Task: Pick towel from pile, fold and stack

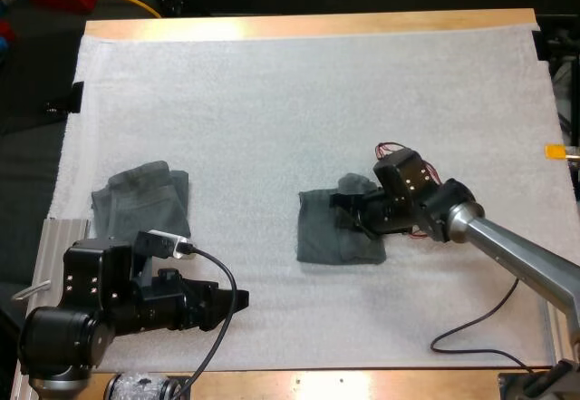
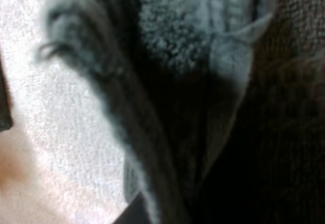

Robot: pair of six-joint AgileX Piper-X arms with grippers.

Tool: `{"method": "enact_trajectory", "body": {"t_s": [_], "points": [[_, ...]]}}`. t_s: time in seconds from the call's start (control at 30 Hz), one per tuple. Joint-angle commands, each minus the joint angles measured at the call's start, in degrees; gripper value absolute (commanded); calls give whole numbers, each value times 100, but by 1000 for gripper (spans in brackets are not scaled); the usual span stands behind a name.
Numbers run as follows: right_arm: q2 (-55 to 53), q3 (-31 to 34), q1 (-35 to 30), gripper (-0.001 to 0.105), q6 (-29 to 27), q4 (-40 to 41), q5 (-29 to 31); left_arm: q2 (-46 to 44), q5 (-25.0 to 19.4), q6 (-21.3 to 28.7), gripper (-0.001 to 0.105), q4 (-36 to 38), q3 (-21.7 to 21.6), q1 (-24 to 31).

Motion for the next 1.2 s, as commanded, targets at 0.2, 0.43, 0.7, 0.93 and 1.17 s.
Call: {"method": "enact_trajectory", "body": {"t_s": [0.2, 0.43, 0.7, 0.93, 1.17], "points": [[305, -35, 6, 2, 30, -20, 74, -21, 73, -16, 65, 5, -4, 1], [466, -35, 54, 2, 56, -193, 81, -21, 73, -16, 65, 5, -4, 1], [464, -35, 325, 43, 56, -705, 81, -21, 73, -16, 65, 5, -4, 1], [464, -35, 483, 63, 56, -978, -282, -21, 73, -16, 65, 5, -4, 1], [464, -35, 740, 63, 56, -1308, -669, -21, 73, -11, 65, 5, -4, 1]]}}
